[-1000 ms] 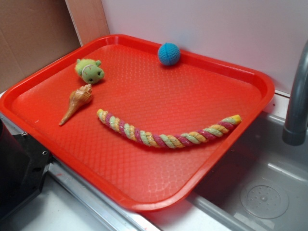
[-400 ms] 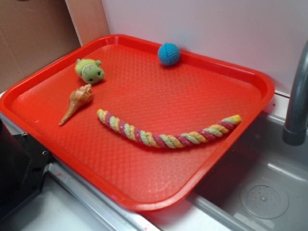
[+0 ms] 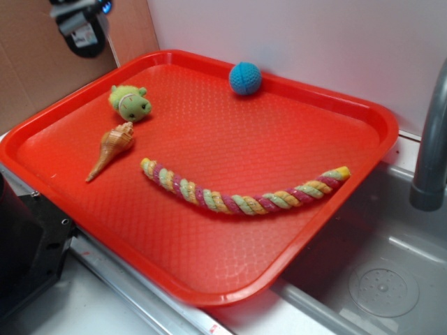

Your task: Grab the multicolored rope.

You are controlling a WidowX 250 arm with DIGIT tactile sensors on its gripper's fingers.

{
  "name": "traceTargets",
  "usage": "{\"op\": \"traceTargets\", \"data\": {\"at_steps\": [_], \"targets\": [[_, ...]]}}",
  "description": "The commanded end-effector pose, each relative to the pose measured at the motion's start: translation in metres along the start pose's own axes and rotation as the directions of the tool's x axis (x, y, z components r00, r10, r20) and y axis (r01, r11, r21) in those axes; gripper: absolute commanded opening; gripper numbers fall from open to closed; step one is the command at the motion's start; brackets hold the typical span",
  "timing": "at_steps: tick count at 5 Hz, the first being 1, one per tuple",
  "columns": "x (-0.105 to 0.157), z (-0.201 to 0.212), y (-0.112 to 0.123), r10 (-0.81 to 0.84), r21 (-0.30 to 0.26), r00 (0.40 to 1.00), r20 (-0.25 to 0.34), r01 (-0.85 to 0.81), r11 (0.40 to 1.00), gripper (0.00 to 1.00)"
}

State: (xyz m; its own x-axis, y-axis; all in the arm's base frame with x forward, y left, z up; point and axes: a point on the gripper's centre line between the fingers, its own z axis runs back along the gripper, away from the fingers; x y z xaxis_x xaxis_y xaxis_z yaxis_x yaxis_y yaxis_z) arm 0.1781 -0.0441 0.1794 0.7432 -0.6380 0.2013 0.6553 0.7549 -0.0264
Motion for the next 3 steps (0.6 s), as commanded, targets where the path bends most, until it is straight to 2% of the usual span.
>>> {"op": "traceTargets", "data": {"at_steps": [1,2,3], "targets": [[0.020,-0.050,0.000,-0.282,-0.050,0.959,0.007,0.282,0.958,1.00],[0.020,-0.076,-0.007,-0.402,-0.069,0.916,-0.011,0.401,0.914,1.00],[0.012,-0.104,-0.015,-0.485,-0.111,0.874,-0.015,0.480,0.870,1.00]]}}
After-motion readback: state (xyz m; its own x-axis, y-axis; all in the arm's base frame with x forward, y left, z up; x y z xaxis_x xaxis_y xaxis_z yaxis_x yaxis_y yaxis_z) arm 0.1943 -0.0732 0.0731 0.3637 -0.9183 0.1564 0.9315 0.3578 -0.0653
